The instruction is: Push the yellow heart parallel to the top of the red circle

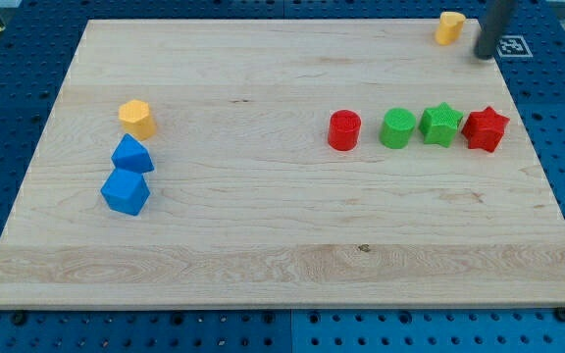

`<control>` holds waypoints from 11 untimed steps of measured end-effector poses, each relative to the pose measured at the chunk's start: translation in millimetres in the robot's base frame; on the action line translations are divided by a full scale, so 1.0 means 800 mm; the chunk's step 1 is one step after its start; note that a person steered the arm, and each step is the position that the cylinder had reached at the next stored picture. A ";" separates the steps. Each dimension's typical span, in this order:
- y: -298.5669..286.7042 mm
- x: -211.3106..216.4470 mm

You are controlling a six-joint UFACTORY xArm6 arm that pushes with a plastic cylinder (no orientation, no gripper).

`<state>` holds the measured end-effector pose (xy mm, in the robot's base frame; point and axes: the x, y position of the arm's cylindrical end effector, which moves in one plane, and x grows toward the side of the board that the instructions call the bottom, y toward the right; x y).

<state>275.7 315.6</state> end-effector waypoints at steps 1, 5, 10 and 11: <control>0.016 -0.042; -0.110 -0.059; -0.204 -0.023; -0.241 -0.023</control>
